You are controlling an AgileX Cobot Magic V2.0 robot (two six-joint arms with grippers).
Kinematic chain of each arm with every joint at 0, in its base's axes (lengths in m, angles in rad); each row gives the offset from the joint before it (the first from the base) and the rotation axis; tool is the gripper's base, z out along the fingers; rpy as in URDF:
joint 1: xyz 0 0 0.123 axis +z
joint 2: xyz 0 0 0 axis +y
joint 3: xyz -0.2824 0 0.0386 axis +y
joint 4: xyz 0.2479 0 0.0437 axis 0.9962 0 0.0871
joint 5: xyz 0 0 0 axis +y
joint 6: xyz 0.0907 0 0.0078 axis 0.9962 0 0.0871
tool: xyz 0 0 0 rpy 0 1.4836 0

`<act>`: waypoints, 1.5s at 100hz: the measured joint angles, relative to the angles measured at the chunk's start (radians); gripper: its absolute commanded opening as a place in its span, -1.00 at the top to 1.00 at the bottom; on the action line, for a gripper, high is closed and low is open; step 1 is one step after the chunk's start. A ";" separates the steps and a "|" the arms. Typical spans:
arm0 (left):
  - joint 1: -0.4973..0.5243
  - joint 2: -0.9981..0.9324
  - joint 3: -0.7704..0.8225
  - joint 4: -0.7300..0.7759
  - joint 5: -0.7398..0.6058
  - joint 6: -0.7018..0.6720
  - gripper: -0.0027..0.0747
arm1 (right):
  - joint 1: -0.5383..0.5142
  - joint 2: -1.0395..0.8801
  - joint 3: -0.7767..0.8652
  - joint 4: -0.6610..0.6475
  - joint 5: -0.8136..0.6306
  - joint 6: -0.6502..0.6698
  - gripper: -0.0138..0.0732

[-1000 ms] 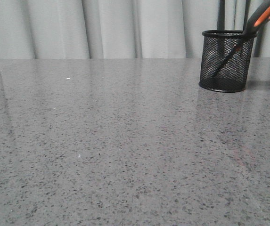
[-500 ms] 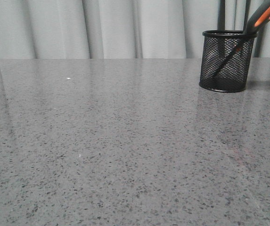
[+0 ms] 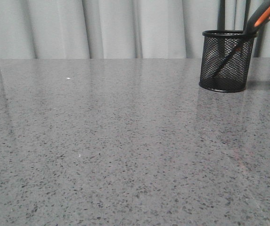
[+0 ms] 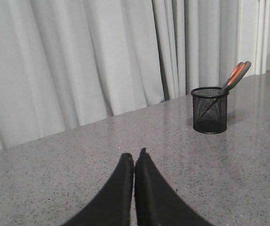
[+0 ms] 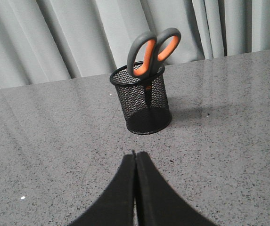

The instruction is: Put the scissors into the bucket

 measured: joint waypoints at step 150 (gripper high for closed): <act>0.522 0.000 0.367 -0.200 -0.314 0.041 0.99 | 0.000 0.000 0.000 0.000 0.000 0.000 0.85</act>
